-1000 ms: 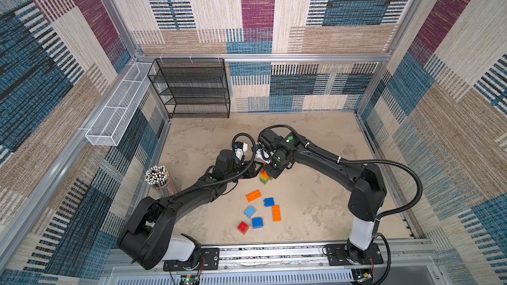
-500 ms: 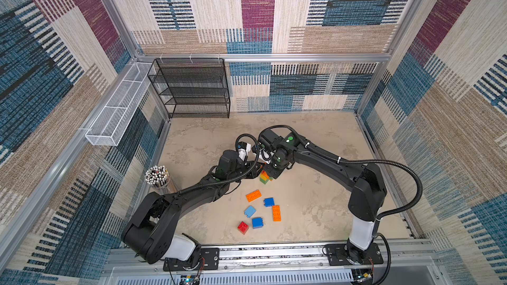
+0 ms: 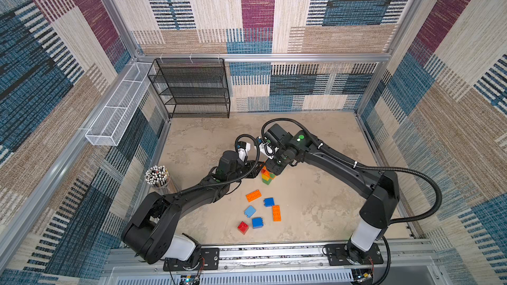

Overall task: Assemble the letter p with lego
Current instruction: Assemble the lego brick with the lego brick.

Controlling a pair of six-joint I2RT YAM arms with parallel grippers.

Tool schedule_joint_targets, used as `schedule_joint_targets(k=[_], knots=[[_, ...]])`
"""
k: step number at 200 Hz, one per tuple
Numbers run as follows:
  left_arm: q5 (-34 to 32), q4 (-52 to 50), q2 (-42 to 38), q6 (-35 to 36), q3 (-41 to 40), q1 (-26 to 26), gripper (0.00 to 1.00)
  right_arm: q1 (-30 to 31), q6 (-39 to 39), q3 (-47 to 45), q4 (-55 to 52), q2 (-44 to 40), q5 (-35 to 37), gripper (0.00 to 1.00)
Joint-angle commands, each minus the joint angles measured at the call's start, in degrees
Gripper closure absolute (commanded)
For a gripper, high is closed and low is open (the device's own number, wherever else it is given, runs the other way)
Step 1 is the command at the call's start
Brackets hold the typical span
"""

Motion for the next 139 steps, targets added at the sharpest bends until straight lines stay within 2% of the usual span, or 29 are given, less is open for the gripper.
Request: schedule_joint_targets(k=[1, 73, 106, 139], knots=[[-0.9, -4.3, 0.5, 0.3, -0.1, -0.5, 0.77, -0.2, 0.1, -0.8, 2.2, -0.1, 0.8, 0.48], [-3.0, -6.9, 0.1, 2.1, 0.7, -2.6, 0.75, -2.9, 1.4, -1.1, 4.9, 0.2, 0.7, 0.55], [-3.6, -7.3, 0.2, 2.4, 1.1, -3.2, 0.75, -3.5, 1.6, -2.8, 5.6, 0.7, -0.7, 0.63], [-4.0, -7.5, 0.6, 2.6, 1.4, -3.7, 0.75, -3.5, 1.9, -5.3, 7.1, 0.9, -2.2, 0.64]])
